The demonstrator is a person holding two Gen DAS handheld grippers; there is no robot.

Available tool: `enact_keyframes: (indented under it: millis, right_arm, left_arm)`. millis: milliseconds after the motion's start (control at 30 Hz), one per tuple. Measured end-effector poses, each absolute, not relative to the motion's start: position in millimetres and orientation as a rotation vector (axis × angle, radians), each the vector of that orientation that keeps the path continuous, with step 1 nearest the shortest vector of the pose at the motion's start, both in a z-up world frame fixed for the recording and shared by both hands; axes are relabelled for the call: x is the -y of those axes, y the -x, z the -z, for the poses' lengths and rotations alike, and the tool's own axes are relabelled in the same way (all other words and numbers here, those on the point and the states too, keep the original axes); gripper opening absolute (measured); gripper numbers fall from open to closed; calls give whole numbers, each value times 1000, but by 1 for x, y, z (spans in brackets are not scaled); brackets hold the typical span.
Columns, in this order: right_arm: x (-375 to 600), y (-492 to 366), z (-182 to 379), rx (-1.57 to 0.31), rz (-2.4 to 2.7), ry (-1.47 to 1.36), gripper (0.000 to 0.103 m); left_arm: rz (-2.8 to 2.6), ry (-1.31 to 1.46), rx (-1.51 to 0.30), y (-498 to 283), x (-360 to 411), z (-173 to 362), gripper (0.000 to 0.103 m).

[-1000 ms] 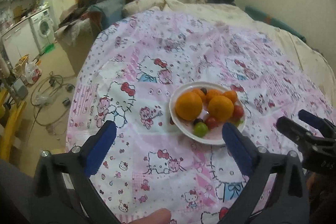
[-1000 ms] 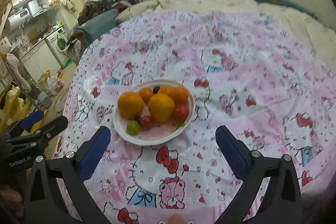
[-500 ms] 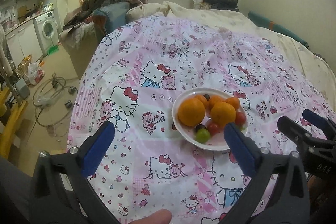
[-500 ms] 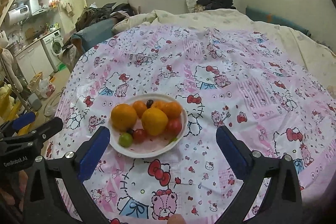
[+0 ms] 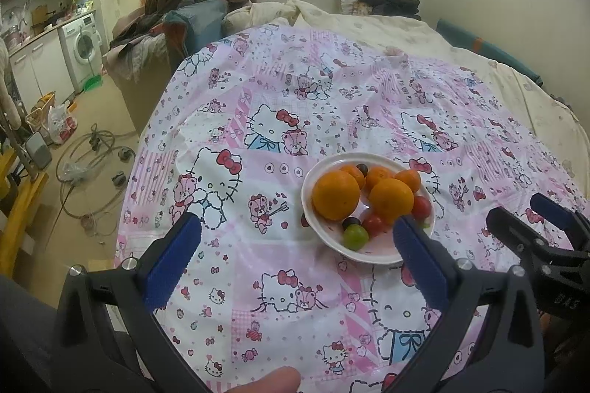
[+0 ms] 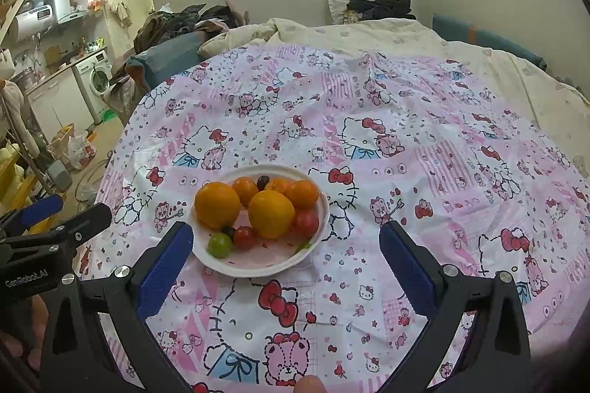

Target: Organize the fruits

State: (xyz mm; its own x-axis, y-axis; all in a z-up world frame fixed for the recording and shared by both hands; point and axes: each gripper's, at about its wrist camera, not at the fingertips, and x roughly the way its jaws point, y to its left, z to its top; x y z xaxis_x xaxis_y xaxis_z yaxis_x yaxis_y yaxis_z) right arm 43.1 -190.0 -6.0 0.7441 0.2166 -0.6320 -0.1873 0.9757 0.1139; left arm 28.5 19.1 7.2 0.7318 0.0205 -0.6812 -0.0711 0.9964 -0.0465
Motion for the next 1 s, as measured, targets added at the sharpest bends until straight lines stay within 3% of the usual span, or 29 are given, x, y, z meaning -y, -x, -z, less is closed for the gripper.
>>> enact_keyframes:
  millis: [1000]
  right_arm:
    - [192, -43, 7, -704, -215, -52, 103]
  left_arm:
    - [-50, 74, -739, -26, -17, -11, 103]
